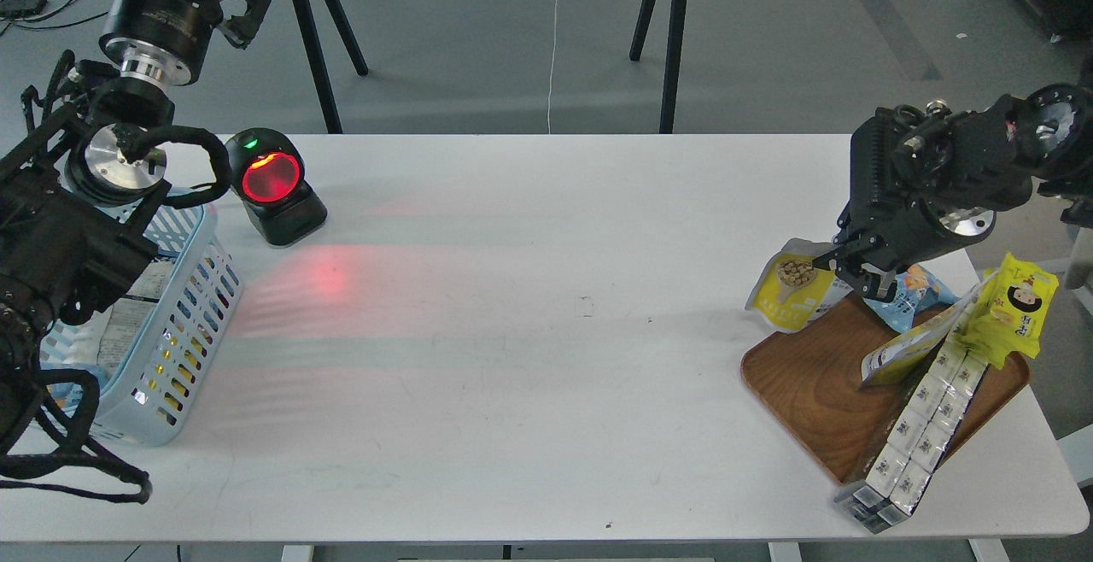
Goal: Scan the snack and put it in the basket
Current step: 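Lift the yellow pouch and carry it to the table center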
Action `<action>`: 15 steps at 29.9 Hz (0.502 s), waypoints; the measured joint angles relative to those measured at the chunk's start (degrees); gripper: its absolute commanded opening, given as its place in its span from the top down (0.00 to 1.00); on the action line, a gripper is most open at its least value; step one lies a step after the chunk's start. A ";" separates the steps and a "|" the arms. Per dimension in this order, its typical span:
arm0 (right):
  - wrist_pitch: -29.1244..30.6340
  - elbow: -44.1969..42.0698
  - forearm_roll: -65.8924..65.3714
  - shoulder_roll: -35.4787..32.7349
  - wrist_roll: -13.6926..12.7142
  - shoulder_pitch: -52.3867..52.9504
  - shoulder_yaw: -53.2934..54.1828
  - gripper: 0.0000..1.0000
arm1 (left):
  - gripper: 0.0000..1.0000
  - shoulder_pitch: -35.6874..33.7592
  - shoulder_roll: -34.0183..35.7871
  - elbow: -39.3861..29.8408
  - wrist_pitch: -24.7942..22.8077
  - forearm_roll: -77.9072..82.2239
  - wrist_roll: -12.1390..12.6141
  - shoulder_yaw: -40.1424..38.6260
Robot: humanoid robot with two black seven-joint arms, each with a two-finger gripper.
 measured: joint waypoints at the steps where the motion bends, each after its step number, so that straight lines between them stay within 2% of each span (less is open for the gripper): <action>1: 0.17 0.00 0.07 -0.11 0.00 0.53 1.21 1.00 | 0.00 -0.03 0.12 0.00 0.00 -0.01 0.00 -0.01; 11: 4.66 -1.74 1.76 0.76 0.00 0.39 18.06 1.00 | 0.00 -0.05 0.42 -0.05 0.00 -0.09 0.08 -0.03; 15: 5.96 -4.77 1.85 4.38 0.00 -0.97 23.17 1.00 | 0.00 -0.15 0.46 -0.06 0.00 -0.09 0.08 0.04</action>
